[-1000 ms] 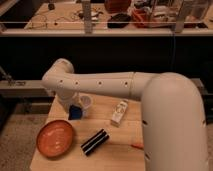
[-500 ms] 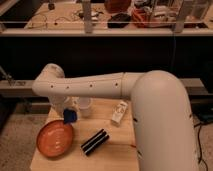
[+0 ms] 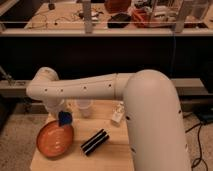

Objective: Place the white sponge in the ceramic bowl

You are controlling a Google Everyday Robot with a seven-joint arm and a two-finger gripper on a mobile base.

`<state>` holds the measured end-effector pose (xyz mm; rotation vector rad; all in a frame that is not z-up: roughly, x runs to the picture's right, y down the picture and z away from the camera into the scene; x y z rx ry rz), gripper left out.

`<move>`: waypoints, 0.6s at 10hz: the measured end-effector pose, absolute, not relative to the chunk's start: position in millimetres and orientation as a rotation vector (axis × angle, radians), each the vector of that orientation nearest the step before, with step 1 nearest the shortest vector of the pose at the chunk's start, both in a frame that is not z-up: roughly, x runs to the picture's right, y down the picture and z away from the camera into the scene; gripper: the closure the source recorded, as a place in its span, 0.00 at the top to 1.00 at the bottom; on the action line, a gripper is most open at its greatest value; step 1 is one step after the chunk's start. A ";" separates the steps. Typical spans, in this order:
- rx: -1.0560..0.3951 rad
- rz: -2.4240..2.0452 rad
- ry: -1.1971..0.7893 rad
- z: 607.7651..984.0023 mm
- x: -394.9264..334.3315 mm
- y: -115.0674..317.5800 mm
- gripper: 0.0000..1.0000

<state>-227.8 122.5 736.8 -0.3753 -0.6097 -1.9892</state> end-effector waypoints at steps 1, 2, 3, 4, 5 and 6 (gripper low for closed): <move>-0.374 -1.997 -0.611 737.3 -229.8 124.3 0.00; -0.373 -2.001 -0.612 737.8 -231.4 125.5 0.00; -0.371 -2.007 -0.615 737.5 -236.0 127.4 0.00; -0.366 -2.015 -0.620 737.9 -242.2 129.9 0.00; -0.362 -2.023 -0.622 739.3 -247.4 132.2 0.00; -0.362 -2.027 -0.623 740.5 -250.1 133.5 0.00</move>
